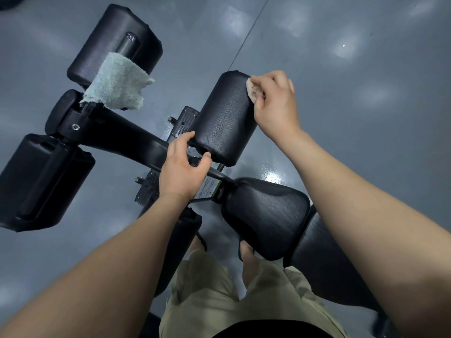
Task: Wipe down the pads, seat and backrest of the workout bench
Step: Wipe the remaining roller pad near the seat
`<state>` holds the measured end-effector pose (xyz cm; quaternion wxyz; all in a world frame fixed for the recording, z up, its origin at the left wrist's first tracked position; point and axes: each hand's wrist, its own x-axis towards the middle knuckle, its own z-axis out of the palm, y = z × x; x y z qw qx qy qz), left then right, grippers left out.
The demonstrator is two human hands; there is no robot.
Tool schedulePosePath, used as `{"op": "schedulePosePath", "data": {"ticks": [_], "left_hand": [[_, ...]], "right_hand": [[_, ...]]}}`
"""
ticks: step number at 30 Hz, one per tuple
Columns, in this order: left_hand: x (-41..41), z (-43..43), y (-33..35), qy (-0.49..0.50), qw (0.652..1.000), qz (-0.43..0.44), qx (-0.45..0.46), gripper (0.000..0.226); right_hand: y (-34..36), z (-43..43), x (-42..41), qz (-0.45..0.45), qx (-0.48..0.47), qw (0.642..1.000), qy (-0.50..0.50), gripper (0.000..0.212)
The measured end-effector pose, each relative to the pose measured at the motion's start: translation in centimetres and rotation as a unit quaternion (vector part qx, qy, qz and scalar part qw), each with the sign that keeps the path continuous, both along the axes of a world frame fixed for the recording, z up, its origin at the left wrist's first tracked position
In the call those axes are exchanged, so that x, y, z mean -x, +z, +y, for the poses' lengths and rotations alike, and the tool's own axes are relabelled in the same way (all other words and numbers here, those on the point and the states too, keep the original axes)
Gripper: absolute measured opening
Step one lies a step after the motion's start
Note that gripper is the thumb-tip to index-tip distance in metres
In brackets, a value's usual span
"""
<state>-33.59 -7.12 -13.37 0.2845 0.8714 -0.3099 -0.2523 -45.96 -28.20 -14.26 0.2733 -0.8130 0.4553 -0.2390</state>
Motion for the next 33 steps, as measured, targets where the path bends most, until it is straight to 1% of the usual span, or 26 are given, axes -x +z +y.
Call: {"op": "schedulePosePath", "data": {"ticks": [3, 6, 10, 13, 15, 18, 21, 23, 24, 26, 30, 33], "left_hand": [[-0.1, -0.1, -0.2, 0.003, 1.000, 0.005, 0.001, 0.052], [-0.1, -0.1, -0.2, 0.008, 1.000, 0.004, -0.002, 0.052], [-0.1, 0.0, -0.6, -0.003, 1.000, -0.007, 0.006, 0.053], [-0.2, 0.0, -0.7, -0.010, 1.000, -0.016, 0.006, 0.053], [-0.2, 0.0, -0.7, -0.013, 1.000, -0.019, 0.005, 0.052], [-0.2, 0.1, -0.6, -0.018, 1.000, -0.021, 0.005, 0.050], [-0.2, 0.0, -0.6, -0.021, 0.999, -0.026, 0.008, 0.049], [-0.2, 0.0, -0.7, -0.018, 0.999, -0.026, 0.010, 0.048], [-0.2, 0.0, -0.7, -0.016, 0.999, -0.026, 0.011, 0.048], [-0.3, 0.0, -0.7, -0.014, 1.000, -0.023, 0.013, 0.048], [-0.3, 0.1, -0.8, -0.015, 1.000, -0.020, 0.012, 0.048], [-0.3, 0.1, -0.8, -0.015, 1.000, -0.016, 0.008, 0.047]], "right_hand": [[0.6, -1.6, -2.1, 0.002, -0.003, 1.000, 0.015, 0.036], [0.3, -1.8, -2.3, 0.013, -0.047, 0.999, 0.025, 0.045], [-0.6, 0.1, 0.1, -0.035, -0.064, 0.997, -0.013, 0.040], [-1.0, 1.5, 0.9, -0.047, -0.100, 0.993, -0.051, 0.042], [-0.7, 1.3, 0.2, -0.047, -0.105, 0.992, -0.059, 0.038], [0.5, 0.1, -2.0, -0.039, -0.075, 0.996, -0.019, 0.037], [1.6, -1.1, -4.3, 0.031, -0.039, 0.996, 0.076, 0.041], [1.7, -1.6, -4.9, 0.077, -0.027, 0.991, 0.106, 0.037], [1.6, -1.6, -4.8, 0.085, -0.023, 0.990, 0.109, 0.035], [0.9, -1.3, -3.8, 0.065, -0.009, 0.993, 0.101, 0.032], [-0.8, -0.1, -1.7, -0.009, 0.033, 0.997, 0.073, 0.025], [-1.7, 1.7, -1.0, -0.037, 0.050, 0.996, 0.067, 0.023]]}}
